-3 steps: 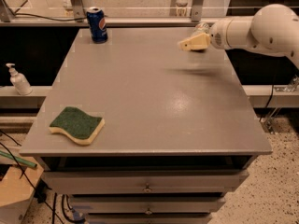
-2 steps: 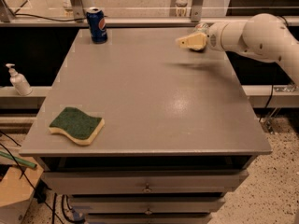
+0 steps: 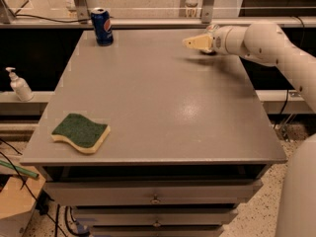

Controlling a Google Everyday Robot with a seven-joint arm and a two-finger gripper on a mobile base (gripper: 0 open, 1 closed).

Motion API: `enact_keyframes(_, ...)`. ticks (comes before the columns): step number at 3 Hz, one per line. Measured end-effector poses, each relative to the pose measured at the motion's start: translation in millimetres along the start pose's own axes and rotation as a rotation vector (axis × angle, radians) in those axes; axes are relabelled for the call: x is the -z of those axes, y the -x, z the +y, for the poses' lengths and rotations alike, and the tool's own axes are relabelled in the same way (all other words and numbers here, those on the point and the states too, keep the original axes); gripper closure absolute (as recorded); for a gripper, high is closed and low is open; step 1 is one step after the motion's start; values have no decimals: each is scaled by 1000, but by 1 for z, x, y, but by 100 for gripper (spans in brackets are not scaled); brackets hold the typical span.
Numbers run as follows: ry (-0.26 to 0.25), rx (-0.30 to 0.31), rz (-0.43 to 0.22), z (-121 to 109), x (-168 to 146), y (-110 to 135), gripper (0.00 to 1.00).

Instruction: Move 7up can near sponge

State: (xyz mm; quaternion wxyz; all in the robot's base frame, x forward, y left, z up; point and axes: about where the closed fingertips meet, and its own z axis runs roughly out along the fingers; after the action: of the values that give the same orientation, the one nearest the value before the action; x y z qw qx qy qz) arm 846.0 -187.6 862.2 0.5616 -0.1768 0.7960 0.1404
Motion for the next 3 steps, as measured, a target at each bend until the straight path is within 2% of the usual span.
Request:
enact_keyframes(1,-8,-14,21,-8,-13,-7,18)
enact_keyframes(2,-23,-24,32,-15,-17,-10,41)
enact_keyframes(3,-22,-3,19,-14,-13,-2,65)
